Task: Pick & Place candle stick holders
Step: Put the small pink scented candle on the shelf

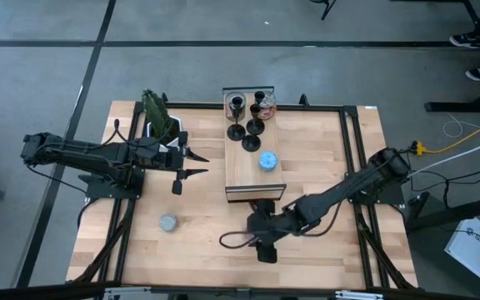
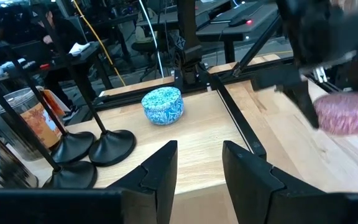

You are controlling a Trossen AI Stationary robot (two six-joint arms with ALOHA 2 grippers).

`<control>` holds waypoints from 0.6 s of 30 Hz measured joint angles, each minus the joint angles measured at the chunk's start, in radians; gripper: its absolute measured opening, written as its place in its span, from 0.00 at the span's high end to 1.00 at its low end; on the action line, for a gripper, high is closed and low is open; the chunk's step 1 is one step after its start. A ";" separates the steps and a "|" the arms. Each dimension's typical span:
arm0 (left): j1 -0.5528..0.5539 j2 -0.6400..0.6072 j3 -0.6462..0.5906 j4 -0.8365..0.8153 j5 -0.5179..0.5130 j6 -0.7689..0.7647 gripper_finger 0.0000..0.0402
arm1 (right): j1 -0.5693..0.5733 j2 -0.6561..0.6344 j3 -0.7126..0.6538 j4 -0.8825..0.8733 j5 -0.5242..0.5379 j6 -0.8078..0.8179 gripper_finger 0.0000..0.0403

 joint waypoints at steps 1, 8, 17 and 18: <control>0.000 0.000 0.000 0.000 0.000 0.000 0.70 | -0.004 -0.018 0.000 0.002 -0.014 -0.003 0.28; 0.000 0.000 0.000 0.000 0.000 0.000 0.69 | -0.033 -0.132 0.000 -0.003 -0.045 -0.077 0.28; 0.000 0.000 0.000 0.000 0.000 0.000 0.69 | -0.102 -0.221 0.000 0.000 -0.046 -0.200 0.28; 0.000 0.000 0.000 0.000 0.000 0.000 0.69 | -0.113 -0.228 0.000 0.001 -0.046 -0.210 0.28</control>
